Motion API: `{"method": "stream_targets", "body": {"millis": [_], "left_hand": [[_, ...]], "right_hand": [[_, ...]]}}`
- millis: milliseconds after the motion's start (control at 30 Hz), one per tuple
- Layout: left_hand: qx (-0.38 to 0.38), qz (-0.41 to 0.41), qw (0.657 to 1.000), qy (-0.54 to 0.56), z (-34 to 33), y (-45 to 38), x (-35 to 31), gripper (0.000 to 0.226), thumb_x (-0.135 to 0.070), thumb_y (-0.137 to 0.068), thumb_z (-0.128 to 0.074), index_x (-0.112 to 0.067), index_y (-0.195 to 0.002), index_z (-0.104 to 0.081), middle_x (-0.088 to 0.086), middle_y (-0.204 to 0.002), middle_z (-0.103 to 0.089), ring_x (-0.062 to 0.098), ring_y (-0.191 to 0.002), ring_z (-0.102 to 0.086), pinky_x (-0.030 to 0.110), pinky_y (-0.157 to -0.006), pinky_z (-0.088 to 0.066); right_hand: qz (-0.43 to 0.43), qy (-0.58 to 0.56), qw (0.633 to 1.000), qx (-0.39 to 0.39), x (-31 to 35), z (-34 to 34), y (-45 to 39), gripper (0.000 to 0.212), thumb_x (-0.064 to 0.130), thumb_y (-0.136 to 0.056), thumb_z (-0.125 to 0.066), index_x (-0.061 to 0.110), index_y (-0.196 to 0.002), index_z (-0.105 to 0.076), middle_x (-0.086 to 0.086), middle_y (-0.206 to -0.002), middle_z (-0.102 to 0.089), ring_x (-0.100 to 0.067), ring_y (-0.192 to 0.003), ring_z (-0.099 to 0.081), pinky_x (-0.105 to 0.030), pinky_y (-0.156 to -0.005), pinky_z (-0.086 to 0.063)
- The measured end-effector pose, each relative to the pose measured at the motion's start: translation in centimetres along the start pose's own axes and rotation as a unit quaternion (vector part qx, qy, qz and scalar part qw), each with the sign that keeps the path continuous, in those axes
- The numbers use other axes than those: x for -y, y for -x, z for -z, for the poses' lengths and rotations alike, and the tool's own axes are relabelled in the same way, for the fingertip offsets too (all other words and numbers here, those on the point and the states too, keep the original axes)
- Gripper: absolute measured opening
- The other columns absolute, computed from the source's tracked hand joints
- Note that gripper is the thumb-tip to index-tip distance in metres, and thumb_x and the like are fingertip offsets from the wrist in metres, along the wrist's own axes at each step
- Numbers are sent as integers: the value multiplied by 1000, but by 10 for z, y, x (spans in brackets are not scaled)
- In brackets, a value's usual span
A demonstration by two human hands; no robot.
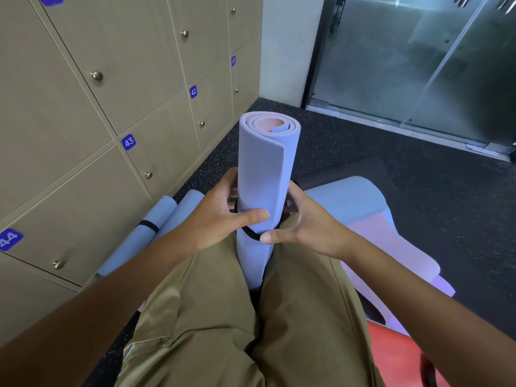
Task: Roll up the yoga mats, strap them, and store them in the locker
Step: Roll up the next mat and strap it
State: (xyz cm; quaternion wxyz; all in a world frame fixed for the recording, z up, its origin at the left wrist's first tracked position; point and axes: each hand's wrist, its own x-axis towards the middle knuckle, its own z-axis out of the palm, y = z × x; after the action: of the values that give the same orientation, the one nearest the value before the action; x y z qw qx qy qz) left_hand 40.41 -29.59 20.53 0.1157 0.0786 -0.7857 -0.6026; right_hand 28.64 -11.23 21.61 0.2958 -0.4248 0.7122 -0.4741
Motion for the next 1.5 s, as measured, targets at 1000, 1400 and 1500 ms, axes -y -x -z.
{"method": "stream_targets", "body": {"millis": [1000, 1400, 1500], "left_hand": [[-108, -48, 977, -176, 122, -113, -51, 80, -59, -59, -86, -37, -127, -50, -29, -117, -63, -6, -100, -63, 26, -87, -56], [-102, 203, 924, -309, 196, -111, 141, 91, -75, -56, -81, -28, -128, -51, -10, -120, -63, 19, -107, -61, 41, -93, -50], [-102, 257, 909, -312, 206, -106, 197, 96, -74, -57, -81, -27, -135, -50, -7, -126, -62, 20, -108, -60, 40, -91, -47]], "right_hand": [[41, 34, 996, -73, 12, 50, -94, 85, 23, -85, -83, 35, -154, -35, 10, -136, -56, -11, -109, -65, -28, -92, -56], [-56, 64, 996, -2, -81, 13, -160, 76, 27, -89, -78, 37, -152, -38, 12, -134, -55, -7, -104, -68, -33, -96, -56], [-75, 90, 993, 25, -107, 6, -189, 78, 28, -90, -77, 35, -155, -35, 12, -138, -54, -5, -105, -67, -35, -98, -56]]}}
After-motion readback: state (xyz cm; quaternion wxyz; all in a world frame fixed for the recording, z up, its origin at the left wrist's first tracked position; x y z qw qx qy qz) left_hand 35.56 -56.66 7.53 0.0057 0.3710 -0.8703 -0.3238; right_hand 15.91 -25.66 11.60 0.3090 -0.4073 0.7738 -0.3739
